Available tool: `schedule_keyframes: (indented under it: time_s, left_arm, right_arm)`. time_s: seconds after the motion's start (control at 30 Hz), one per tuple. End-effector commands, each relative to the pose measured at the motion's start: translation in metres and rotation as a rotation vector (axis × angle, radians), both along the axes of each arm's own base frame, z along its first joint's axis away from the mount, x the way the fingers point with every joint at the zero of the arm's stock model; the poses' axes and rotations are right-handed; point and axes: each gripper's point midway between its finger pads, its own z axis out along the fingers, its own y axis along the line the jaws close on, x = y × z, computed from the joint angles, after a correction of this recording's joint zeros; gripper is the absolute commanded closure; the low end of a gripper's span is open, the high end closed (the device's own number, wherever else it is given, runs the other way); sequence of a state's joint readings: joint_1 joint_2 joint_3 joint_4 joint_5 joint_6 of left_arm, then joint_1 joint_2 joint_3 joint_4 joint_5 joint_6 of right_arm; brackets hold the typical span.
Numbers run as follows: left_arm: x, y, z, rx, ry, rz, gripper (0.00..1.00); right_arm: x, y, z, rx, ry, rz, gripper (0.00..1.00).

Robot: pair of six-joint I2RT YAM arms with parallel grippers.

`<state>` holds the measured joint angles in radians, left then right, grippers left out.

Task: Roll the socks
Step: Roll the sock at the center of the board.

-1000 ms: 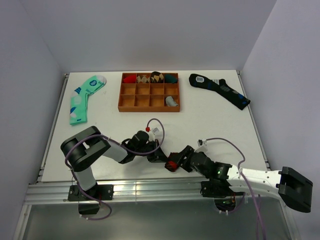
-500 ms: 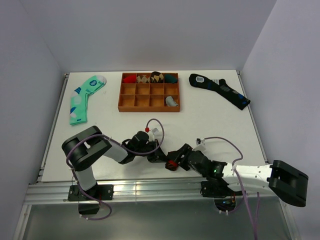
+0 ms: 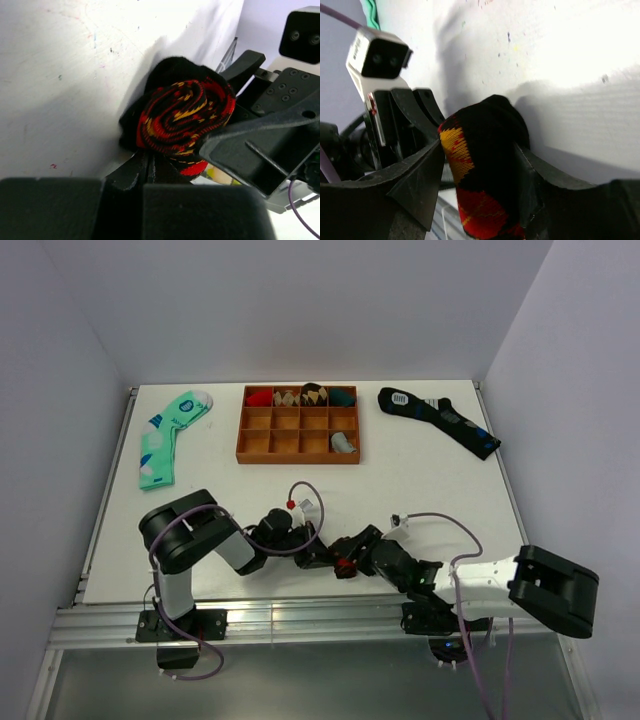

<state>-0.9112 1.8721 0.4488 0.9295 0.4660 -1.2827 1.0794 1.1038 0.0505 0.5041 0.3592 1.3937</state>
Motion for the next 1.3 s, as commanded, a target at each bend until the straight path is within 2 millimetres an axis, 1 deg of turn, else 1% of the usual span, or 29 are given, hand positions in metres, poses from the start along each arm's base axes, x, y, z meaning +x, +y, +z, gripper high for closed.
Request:
schedule_keyframes:
  time_s: [0.0,0.03,0.07,0.1,0.17,0.2,0.27,0.3,0.33,0.37,0.4,0.43,0.47,0.5,0.53,0.6,0.63,0.8,0.9,0.93,0.97,1.07,1.27]
  left_arm:
    - [-0.031,0.003,-0.044,0.116,0.07,-0.046,1.0]
    - [-0.032,0.004,-0.045,0.117,0.075,-0.046,1.0]
    - [-0.032,0.003,-0.045,0.111,0.075,-0.047,1.0]
    - [-0.032,0.005,-0.047,0.117,0.083,-0.044,1.0]
    - [-0.03,0.008,-0.051,0.133,0.086,-0.028,1.0]
    - [-0.027,0.014,-0.057,0.156,0.098,-0.01,1.0]
    - [-0.023,0.021,-0.061,0.169,0.107,0.007,1.0]
    - [-0.016,0.025,-0.062,0.168,0.111,0.032,1.0]
    - [-0.013,0.031,-0.064,0.176,0.116,0.045,1.0]
    - [-0.01,0.033,-0.064,0.176,0.116,0.053,1.0]
    - [-0.003,0.035,-0.063,0.175,0.109,0.062,1.0]
    - [0.0,0.036,-0.065,0.185,0.111,0.064,1.0]
    - [0.003,0.036,-0.064,0.187,0.104,0.067,1.0]
    - [0.008,0.036,-0.061,0.186,0.089,0.073,1.0]
    - [0.01,0.037,-0.061,0.195,0.091,0.078,1.0]
    - [0.018,0.039,-0.057,0.207,0.074,0.086,1.0]
    - [0.02,0.039,-0.055,0.207,0.068,0.089,1.0]
    - [0.036,0.044,-0.049,0.213,0.042,0.105,1.0]
    - [0.041,0.048,-0.048,0.208,0.044,0.111,1.0]
    - [0.042,0.048,-0.048,0.207,0.045,0.113,1.0]
    - [0.044,0.049,-0.048,0.207,0.043,0.116,1.0]
    - [0.046,0.051,-0.048,0.204,0.043,0.118,1.0]
    - [0.052,0.051,-0.043,0.19,0.032,0.121,1.0]
  right_arm:
    - [-0.081,-0.046,-0.088,-0.178,0.297,0.191,0.39]
    - [-0.082,-0.044,-0.088,-0.174,0.3,0.196,0.39]
    - [-0.08,-0.037,-0.083,-0.139,0.286,0.207,0.4]
    - [-0.083,-0.039,-0.088,-0.153,0.303,0.212,0.4]
    - [-0.084,-0.031,-0.083,-0.126,0.29,0.235,0.4]
    - [-0.087,-0.032,-0.086,-0.135,0.298,0.243,0.4]
    - [-0.088,-0.03,-0.085,-0.129,0.29,0.254,0.4]
    - [-0.088,-0.03,-0.083,-0.125,0.285,0.258,0.39]
    - [-0.087,-0.028,-0.082,-0.128,0.276,0.264,0.39]
    - [-0.089,-0.036,-0.089,-0.179,0.297,0.262,0.39]
    - [-0.085,-0.026,-0.082,-0.172,0.269,0.282,0.38]
    - [-0.084,-0.026,-0.081,-0.181,0.265,0.284,0.38]
    - [-0.086,-0.03,-0.085,-0.211,0.277,0.288,0.37]
    - [-0.082,-0.022,-0.077,-0.199,0.253,0.299,0.37]
    - [-0.084,-0.025,-0.081,-0.23,0.266,0.302,0.37]
    - [-0.086,-0.023,-0.08,-0.24,0.265,0.332,0.36]
    - [-0.083,-0.013,-0.074,-0.22,0.255,0.341,0.36]
    - [-0.092,-0.014,-0.078,-0.222,0.277,0.376,0.37]
    - [-0.093,-0.016,-0.077,-0.235,0.27,0.386,0.36]
    - [-0.095,-0.019,-0.079,-0.254,0.28,0.39,0.36]
    - [-0.094,-0.018,-0.076,-0.249,0.271,0.395,0.35]
    - [-0.095,-0.019,-0.074,-0.261,0.269,0.405,0.35]
    - [-0.101,-0.02,-0.078,-0.283,0.284,0.434,0.34]
